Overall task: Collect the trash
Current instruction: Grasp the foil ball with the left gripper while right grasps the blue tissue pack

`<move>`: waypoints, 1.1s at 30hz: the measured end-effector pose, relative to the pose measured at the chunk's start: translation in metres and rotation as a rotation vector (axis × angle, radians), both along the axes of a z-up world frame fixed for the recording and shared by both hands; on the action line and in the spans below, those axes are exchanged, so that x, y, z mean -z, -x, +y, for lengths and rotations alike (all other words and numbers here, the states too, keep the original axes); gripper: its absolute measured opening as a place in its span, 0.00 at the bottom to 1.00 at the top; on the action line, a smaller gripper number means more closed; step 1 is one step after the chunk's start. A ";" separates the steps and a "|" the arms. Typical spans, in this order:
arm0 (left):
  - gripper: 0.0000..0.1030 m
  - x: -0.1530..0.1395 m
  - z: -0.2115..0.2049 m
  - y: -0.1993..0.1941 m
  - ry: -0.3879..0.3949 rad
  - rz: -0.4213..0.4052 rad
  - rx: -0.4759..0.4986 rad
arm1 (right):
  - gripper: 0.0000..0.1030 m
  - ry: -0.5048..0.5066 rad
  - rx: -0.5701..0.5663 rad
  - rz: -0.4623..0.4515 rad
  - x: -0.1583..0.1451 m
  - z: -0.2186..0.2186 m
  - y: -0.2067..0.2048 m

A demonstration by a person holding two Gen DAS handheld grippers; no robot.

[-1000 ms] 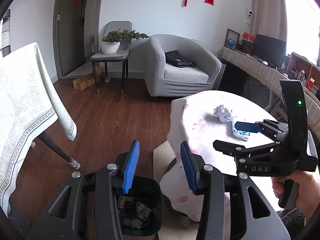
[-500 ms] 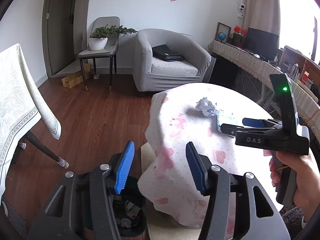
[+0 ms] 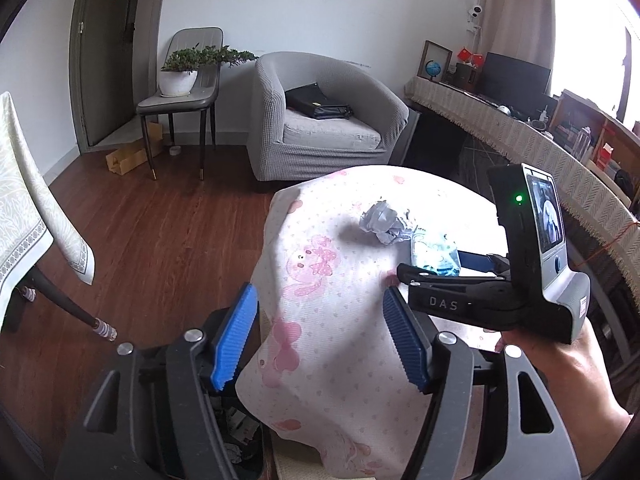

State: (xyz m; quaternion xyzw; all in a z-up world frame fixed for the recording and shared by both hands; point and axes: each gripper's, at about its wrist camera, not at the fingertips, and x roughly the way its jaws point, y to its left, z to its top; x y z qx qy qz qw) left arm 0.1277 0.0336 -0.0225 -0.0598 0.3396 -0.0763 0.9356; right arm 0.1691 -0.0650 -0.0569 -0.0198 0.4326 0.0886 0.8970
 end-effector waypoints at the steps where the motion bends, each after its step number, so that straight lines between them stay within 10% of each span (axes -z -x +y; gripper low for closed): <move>1: 0.70 -0.001 -0.002 -0.001 -0.003 -0.005 0.001 | 0.73 -0.002 0.004 -0.005 -0.001 -0.003 -0.001; 18: 0.74 0.000 -0.041 -0.046 -0.037 0.011 0.056 | 0.60 -0.062 -0.024 -0.021 -0.013 -0.050 0.009; 33: 0.74 0.027 -0.074 -0.099 0.082 0.090 0.048 | 0.58 -0.139 -0.028 -0.022 -0.023 -0.099 0.022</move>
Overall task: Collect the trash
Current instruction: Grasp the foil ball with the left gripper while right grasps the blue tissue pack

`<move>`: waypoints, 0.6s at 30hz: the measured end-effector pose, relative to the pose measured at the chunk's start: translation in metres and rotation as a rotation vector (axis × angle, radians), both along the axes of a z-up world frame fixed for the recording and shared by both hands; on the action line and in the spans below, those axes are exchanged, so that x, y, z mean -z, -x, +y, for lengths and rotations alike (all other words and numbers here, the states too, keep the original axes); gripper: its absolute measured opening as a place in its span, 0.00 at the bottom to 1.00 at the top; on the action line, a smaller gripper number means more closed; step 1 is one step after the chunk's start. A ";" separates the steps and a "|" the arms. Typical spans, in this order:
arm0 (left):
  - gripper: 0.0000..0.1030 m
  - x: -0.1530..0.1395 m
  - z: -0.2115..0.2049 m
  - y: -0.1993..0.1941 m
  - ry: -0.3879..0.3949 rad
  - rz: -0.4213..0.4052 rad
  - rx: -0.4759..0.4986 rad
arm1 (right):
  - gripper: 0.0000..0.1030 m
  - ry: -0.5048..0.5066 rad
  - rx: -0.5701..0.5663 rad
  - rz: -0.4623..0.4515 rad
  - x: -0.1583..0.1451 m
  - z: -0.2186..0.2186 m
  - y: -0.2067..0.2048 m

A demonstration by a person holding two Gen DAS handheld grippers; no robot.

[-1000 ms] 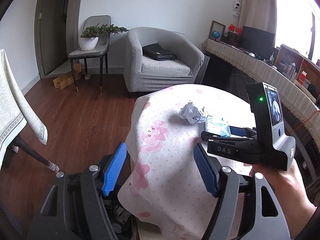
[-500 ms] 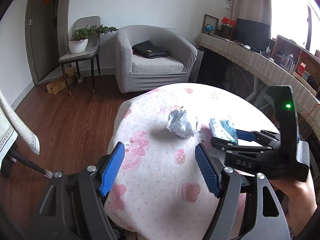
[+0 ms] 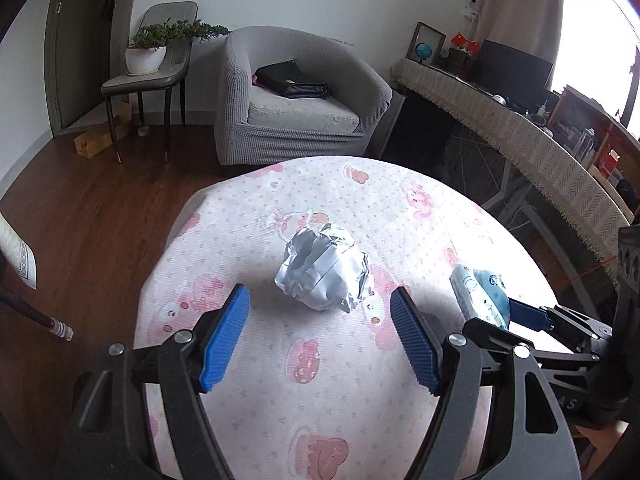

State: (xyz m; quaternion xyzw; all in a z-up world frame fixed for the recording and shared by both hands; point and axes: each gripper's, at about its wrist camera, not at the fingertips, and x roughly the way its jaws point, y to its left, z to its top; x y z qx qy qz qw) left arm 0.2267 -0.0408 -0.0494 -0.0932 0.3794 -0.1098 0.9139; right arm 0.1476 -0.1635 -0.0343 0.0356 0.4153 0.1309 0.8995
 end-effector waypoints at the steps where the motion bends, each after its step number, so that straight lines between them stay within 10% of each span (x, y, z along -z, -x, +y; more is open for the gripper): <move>1: 0.74 0.002 -0.002 -0.003 0.012 0.012 0.001 | 0.58 0.003 -0.003 -0.005 -0.002 -0.002 0.001; 18: 0.71 0.018 -0.006 -0.028 0.124 0.068 -0.105 | 0.58 -0.013 -0.029 -0.005 -0.004 -0.024 0.012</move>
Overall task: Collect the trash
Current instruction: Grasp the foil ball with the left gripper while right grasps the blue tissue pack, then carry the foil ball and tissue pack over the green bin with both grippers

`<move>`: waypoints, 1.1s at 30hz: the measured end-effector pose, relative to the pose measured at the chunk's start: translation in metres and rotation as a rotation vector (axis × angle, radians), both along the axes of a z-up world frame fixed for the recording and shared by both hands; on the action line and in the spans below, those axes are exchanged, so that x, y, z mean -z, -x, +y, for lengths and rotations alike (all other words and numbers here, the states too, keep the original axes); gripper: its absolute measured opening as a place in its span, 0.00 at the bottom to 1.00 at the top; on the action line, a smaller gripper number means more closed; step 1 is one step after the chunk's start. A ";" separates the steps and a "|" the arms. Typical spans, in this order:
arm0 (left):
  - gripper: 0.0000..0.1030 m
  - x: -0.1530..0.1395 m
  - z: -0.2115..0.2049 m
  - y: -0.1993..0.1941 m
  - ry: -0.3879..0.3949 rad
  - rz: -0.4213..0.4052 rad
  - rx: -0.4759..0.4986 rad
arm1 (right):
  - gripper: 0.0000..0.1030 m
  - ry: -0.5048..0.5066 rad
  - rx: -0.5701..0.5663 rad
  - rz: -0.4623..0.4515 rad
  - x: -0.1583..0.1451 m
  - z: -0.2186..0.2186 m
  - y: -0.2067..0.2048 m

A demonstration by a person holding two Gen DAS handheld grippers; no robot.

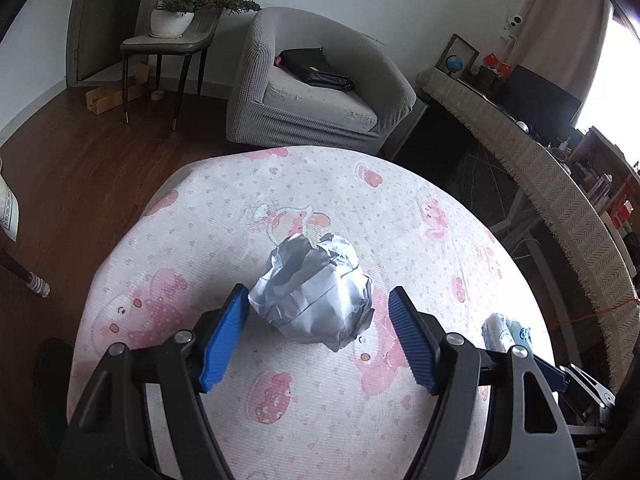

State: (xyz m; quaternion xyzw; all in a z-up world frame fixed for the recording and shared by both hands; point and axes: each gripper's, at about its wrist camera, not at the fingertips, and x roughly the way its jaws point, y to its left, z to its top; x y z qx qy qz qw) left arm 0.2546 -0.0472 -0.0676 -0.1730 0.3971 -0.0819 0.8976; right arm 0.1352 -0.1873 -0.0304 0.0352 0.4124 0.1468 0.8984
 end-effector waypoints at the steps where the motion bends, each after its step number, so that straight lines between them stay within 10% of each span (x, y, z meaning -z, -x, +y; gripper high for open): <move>1: 0.71 0.001 0.000 0.000 0.003 -0.006 -0.011 | 0.58 0.002 0.000 0.004 0.001 0.001 0.000; 6: 0.48 0.001 0.004 0.000 0.030 -0.005 -0.012 | 0.58 -0.001 -0.001 -0.001 -0.003 -0.001 0.000; 33: 0.48 -0.031 0.067 0.092 -0.283 -0.073 0.022 | 0.58 -0.143 -0.086 0.013 -0.019 0.060 -0.009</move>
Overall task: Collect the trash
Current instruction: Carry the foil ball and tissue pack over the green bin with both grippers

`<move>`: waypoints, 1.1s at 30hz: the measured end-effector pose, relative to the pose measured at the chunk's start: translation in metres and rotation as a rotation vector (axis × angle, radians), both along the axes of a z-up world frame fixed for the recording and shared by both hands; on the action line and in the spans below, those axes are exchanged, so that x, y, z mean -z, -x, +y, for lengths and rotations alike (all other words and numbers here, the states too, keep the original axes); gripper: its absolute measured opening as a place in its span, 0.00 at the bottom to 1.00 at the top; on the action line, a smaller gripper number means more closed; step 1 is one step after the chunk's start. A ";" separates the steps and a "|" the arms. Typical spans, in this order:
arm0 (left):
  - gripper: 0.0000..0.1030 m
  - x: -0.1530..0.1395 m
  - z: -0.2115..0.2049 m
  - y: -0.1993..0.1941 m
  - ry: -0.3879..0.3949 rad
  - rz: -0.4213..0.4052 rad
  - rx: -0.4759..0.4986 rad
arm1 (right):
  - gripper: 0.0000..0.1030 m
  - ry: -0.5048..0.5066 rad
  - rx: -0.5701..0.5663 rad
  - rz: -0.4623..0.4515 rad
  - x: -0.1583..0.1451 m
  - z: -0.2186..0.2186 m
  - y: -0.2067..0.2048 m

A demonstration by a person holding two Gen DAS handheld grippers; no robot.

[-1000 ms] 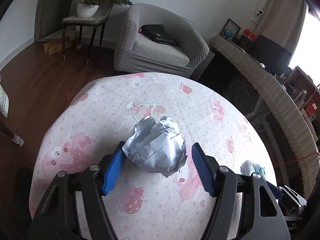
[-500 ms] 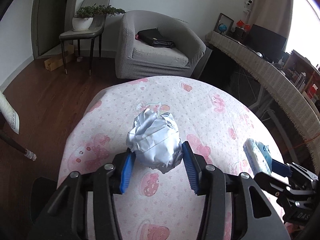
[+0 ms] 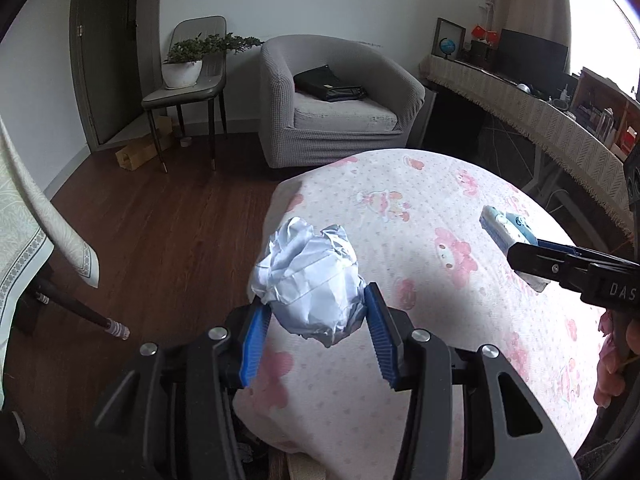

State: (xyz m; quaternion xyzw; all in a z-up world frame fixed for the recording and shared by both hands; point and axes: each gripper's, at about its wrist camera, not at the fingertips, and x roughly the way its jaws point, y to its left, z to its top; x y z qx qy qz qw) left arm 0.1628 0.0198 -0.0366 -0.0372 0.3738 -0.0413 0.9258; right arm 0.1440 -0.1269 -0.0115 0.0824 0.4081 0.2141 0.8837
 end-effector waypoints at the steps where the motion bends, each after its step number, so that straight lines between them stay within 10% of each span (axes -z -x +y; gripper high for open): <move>1: 0.48 -0.001 0.007 0.002 0.004 0.001 -0.008 | 0.58 -0.001 -0.008 0.000 -0.001 0.005 0.000; 16: 0.48 0.004 0.088 0.037 -0.007 0.040 -0.115 | 0.58 -0.107 -0.150 0.017 -0.002 0.087 -0.001; 33: 0.48 0.100 0.158 0.044 0.057 0.320 -0.168 | 0.58 -0.110 -0.290 0.060 0.003 0.191 0.002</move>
